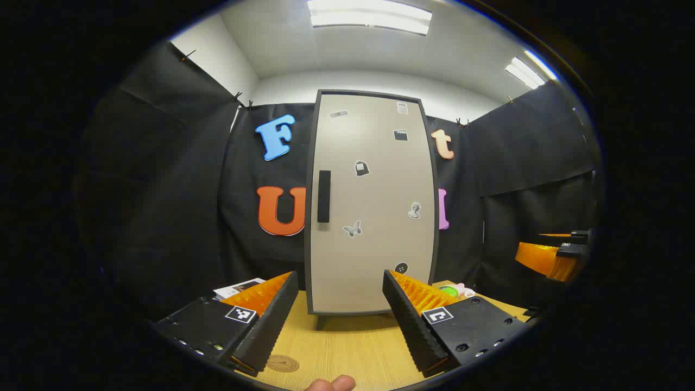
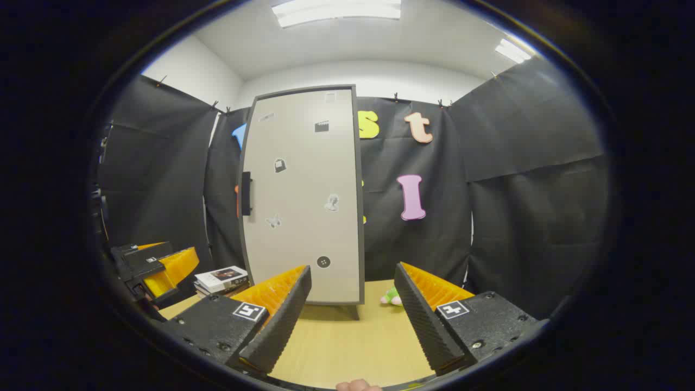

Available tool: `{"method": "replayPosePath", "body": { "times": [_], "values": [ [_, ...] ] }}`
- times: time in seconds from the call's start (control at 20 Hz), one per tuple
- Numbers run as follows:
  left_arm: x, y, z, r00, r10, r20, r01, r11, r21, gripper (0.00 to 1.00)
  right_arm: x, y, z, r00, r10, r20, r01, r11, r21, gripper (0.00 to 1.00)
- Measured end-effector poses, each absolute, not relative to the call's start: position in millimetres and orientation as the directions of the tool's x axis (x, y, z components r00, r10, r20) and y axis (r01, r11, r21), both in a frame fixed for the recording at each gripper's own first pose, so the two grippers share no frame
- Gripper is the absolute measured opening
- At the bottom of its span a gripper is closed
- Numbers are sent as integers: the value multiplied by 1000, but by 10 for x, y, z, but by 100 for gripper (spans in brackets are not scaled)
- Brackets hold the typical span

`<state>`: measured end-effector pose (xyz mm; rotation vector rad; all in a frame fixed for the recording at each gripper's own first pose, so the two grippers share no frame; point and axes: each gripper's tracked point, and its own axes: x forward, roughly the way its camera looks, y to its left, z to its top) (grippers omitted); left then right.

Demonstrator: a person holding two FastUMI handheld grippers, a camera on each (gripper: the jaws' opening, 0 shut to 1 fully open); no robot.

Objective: Open the cabinet door with the right hand, grasp the bottle in the cabinet with the left hand and place it on the coaster, then close the cabinet door with the right hand.

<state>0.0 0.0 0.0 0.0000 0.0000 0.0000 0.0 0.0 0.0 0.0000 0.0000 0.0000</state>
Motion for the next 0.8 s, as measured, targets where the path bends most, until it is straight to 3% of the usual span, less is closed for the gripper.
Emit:
{"method": "replayPosePath", "body": {
  "times": [0.15,0.2,0.75,0.8],
  "values": [
    [-12,-17,-5,1000,0,-5,1,1000,5,95,-10,-13,-12,1000,0,-3,0,1000,9,96],
    [-8,-26,4,1000,-1,-2,1,1000,5,95,-8,-30,-16,1000,-1,-2,1,1000,11,100],
    [-27,-41,27,1000,2,2,-2,1000,7,95,-30,-22,-25,1000,-2,-4,2,1000,6,100],
    [-30,-37,31,1000,4,2,-4,1000,9,95,-39,-20,-23,1000,-3,-3,3,1000,5,96]
  ]
}}
